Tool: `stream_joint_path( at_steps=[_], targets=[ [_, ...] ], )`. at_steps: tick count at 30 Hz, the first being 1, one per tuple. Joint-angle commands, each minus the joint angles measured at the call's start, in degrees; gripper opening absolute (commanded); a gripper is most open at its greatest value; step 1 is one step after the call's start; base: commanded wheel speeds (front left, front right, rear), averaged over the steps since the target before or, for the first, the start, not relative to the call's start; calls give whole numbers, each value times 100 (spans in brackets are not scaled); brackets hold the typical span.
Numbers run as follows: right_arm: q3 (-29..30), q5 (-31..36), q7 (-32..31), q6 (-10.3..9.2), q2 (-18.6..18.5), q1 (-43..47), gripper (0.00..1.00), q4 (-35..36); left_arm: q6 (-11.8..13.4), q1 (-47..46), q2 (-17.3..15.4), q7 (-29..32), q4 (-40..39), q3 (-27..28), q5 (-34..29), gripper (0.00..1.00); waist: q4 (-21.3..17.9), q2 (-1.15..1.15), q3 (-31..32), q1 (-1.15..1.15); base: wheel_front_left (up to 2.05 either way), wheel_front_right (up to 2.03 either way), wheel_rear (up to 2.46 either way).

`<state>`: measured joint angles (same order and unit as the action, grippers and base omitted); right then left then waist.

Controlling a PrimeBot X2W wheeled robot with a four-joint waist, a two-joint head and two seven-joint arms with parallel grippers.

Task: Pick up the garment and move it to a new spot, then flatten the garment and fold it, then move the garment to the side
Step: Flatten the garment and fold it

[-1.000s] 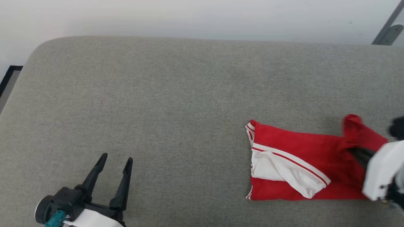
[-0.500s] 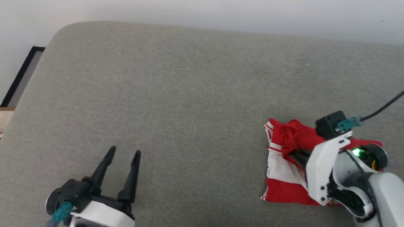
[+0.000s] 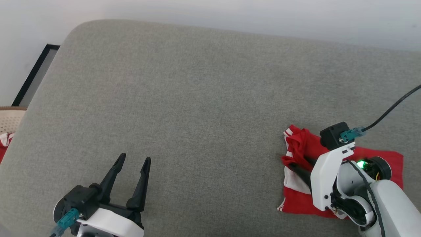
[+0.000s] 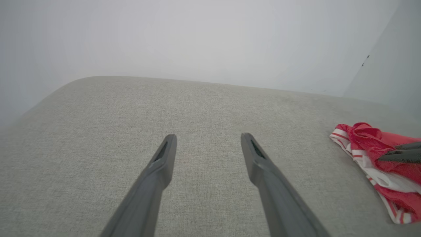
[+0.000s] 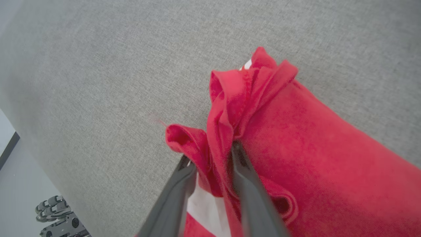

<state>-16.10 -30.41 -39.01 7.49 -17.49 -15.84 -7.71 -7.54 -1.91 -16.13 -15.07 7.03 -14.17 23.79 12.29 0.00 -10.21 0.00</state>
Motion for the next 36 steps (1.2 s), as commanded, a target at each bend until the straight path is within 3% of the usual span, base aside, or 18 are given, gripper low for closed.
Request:
stream_joint_path(
  at_steps=[1,11,16,24,32,36],
  targets=[
    [12,13,39,0,1,8,100,-7,12,1,-20,-12,16,0,17,100,-42,0,66,0,0,0,0],
    [489,-222,155,-1,-207,293,100,185,12,350,-101,-12,37,11,36,100,-475,0,467,0,0,0,0],
    [739,-259,614,0,-349,286,100,-81,12,326,-102,-12,100,-53,58,100,-628,0,535,0,0,0,0],
    [762,-338,2524,0,-525,245,100,-1037,12,274,39,-12,341,103,193,100,-910,0,729,0,0,0,0],
    [785,-117,4838,0,-356,381,100,-1726,12,456,231,-12,440,342,103,100,-1041,0,966,0,0,0,0],
    [877,166,5317,0,-237,504,100,-1817,12,539,266,-12,396,536,97,100,-1042,0,1023,0,0,0,0]
  ],
)
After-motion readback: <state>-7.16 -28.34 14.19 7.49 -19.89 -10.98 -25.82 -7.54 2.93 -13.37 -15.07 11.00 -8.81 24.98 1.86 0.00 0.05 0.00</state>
